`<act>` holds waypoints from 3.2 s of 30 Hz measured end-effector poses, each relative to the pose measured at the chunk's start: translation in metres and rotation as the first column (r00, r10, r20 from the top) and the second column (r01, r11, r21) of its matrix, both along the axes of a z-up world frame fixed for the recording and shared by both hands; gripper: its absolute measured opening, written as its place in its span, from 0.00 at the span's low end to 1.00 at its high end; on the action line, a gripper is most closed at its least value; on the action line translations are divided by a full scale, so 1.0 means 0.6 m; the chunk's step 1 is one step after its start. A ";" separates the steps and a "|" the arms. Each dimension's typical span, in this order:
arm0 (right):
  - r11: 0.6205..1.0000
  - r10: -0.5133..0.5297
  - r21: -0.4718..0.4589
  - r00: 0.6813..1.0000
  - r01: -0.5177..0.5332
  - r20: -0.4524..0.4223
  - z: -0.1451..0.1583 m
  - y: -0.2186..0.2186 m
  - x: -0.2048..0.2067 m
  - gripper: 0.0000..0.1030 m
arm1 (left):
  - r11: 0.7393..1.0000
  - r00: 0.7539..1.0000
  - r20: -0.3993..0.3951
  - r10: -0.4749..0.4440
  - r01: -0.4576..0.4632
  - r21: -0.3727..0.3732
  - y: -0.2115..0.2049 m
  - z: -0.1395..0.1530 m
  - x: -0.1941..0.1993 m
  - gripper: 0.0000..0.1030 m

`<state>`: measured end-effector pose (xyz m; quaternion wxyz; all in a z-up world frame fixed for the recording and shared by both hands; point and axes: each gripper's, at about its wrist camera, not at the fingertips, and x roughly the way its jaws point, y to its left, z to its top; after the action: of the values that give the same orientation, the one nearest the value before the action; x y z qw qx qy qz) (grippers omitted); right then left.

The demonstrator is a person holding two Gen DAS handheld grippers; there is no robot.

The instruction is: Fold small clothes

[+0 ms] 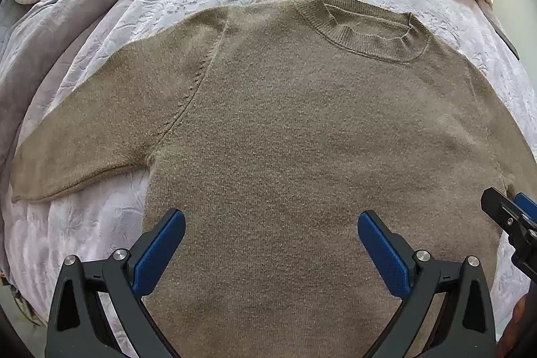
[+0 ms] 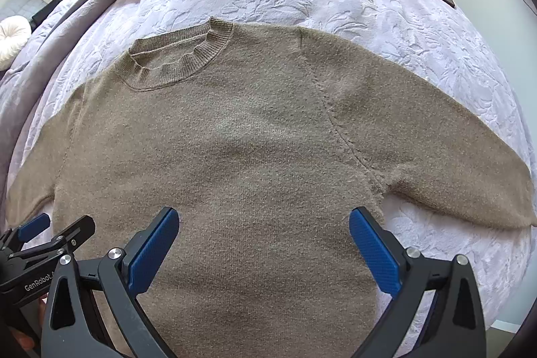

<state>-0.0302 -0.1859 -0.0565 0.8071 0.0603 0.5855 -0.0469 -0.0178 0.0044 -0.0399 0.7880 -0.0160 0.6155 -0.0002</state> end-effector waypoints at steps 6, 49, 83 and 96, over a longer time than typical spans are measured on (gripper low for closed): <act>1.000 -0.002 0.001 1.000 0.002 -0.006 -0.003 0.006 -0.001 0.99 | 1.000 1.000 -0.003 0.001 -0.001 -0.003 0.007 0.003 -0.004 1.00; 1.000 0.006 -0.004 0.999 -0.006 -0.038 -0.021 0.030 0.001 0.99 | 1.000 0.998 -0.059 0.006 -0.006 0.005 0.042 -0.002 -0.018 1.00; 1.000 0.017 -0.019 0.998 -0.018 -0.056 -0.022 0.043 0.004 0.99 | 0.998 0.999 -0.052 0.013 -0.015 -0.058 0.046 -0.024 0.030 1.00; 0.996 0.087 -0.025 0.995 -0.088 -0.049 -0.013 0.101 0.013 0.99 | 0.988 0.997 -0.030 0.076 -0.080 -0.132 0.138 -0.023 0.021 1.00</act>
<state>-0.0225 -0.1252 -0.0644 0.7949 0.0227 0.6060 -0.0208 -0.0051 0.0874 -0.0540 0.7769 -0.0925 0.6227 -0.0102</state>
